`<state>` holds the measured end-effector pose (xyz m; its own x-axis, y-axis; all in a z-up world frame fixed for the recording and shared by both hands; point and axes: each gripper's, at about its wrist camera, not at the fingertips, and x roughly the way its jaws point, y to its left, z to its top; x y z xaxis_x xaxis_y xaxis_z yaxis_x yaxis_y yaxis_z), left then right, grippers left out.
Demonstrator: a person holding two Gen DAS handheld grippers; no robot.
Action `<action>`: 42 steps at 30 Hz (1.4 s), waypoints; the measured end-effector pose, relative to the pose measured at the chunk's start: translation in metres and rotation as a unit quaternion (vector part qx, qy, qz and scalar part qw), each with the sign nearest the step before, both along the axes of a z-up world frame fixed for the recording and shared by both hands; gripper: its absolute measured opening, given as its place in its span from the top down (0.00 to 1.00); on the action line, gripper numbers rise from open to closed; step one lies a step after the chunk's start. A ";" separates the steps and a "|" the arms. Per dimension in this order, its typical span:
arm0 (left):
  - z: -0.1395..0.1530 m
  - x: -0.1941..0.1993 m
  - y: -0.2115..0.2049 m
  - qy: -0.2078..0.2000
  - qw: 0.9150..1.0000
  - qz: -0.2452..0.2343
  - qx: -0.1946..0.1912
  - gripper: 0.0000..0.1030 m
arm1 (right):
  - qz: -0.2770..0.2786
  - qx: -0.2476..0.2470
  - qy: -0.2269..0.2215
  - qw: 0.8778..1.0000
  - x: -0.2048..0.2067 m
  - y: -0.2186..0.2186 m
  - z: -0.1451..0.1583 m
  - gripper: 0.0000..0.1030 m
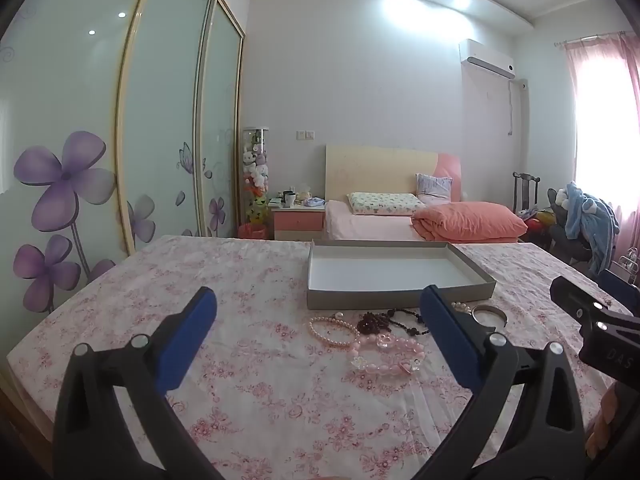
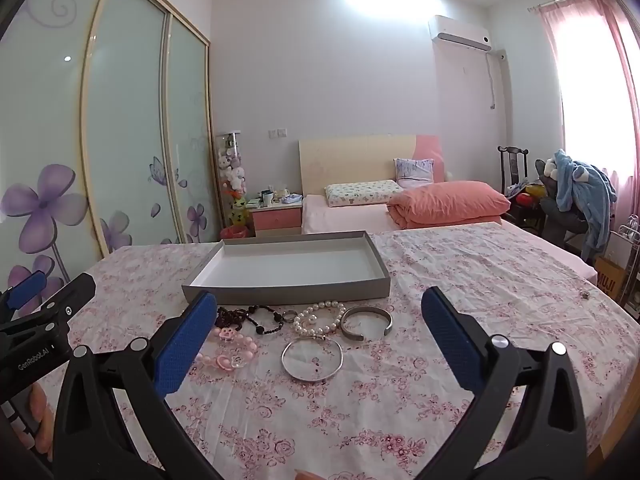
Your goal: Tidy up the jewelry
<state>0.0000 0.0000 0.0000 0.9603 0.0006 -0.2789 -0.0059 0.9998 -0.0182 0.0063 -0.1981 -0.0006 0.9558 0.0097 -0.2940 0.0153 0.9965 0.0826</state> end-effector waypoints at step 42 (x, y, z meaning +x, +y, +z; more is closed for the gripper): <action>0.000 0.000 0.000 0.007 1.000 0.000 0.000 0.04 | 0.000 0.001 0.005 1.000 0.003 -0.002 -0.002 0.02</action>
